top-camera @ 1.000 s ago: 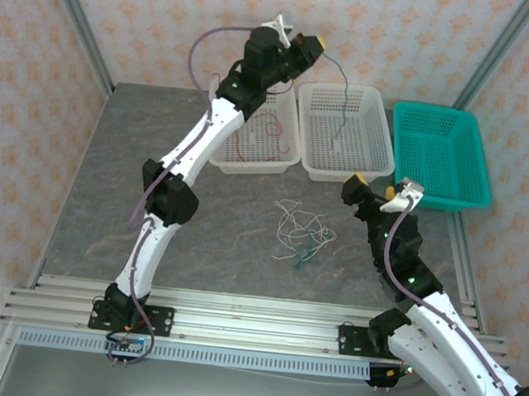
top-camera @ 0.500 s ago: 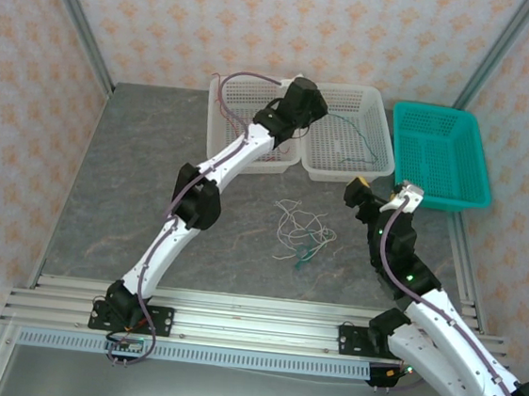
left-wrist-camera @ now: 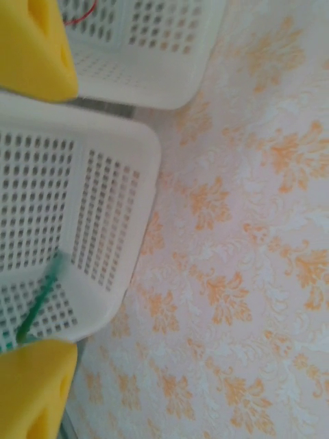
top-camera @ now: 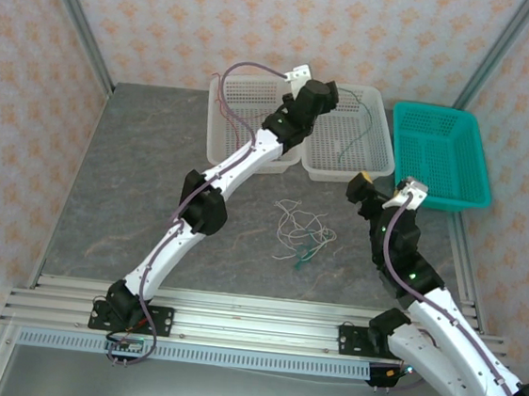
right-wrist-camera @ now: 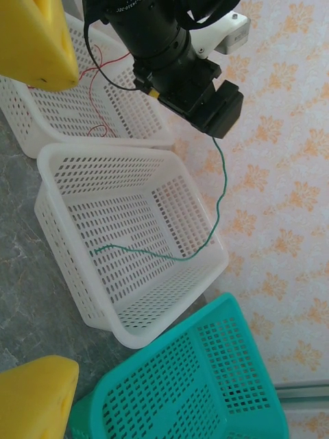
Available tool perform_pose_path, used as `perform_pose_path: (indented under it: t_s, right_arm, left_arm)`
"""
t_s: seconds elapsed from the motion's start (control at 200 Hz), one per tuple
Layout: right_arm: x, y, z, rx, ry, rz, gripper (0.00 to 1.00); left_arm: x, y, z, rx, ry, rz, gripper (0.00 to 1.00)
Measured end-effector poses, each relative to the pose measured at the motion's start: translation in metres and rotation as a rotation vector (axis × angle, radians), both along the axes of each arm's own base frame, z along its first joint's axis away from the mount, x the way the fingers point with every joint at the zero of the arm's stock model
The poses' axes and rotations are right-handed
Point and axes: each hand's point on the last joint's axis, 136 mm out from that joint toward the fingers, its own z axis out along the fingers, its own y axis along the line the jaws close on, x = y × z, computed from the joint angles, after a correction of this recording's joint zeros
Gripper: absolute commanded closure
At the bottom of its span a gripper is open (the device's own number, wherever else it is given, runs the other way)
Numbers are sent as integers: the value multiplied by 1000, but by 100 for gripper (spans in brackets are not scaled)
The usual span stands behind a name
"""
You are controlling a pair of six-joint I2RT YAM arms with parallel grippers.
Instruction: Untangle the cables
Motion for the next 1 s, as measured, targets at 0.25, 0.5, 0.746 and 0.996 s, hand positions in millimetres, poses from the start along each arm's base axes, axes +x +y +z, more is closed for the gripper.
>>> perform_pose_path:
  t_s: [0.25,0.5,0.746,0.996]
  right_arm:
    - [4,3,-6,-14,25,2,1]
    - [12,8,-20,-40,73,5,1]
    - [29,17,-43,-57,164,45,1]
    - [56,69,-111,-56,465,263,9]
  left_arm:
    - [-1,16,12,172,-13,16,0]
    - [-34,32,128,156,-112,-146,0]
    - [-137,39,230,80,-189,-462,6]
    - [-230,54,131,117,23,-595,11]
